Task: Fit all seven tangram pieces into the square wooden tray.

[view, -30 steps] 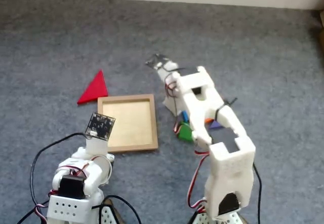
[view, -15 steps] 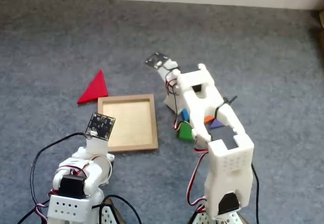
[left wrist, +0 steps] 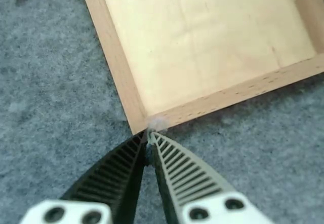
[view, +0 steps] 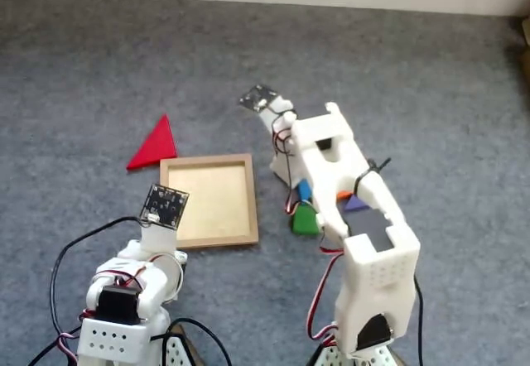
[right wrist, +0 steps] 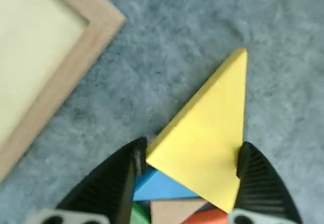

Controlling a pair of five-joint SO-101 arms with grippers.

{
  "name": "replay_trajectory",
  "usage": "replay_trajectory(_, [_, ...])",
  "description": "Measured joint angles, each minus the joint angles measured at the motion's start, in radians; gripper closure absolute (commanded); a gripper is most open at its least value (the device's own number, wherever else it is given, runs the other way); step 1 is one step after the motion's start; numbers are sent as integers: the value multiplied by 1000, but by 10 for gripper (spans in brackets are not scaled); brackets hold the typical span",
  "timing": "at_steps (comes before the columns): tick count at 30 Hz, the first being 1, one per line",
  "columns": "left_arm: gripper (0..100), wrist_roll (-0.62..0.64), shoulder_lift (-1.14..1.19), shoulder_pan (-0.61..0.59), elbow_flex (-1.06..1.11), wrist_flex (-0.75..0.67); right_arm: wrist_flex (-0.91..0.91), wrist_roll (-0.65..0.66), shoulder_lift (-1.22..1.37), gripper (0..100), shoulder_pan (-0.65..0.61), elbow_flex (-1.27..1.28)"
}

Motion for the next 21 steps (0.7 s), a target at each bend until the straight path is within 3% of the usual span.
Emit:
replay_trajectory(8, [994, 0, 0, 0, 0, 0, 103, -8, -120, 781, -69, 0])
replay_trajectory(14, [994, 0, 0, 0, 0, 0, 123, -104, -176, 773, -144, 0])
replay_trajectory(21, [994, 0, 0, 0, 0, 0, 114, -118, -175, 630, -68, 0])
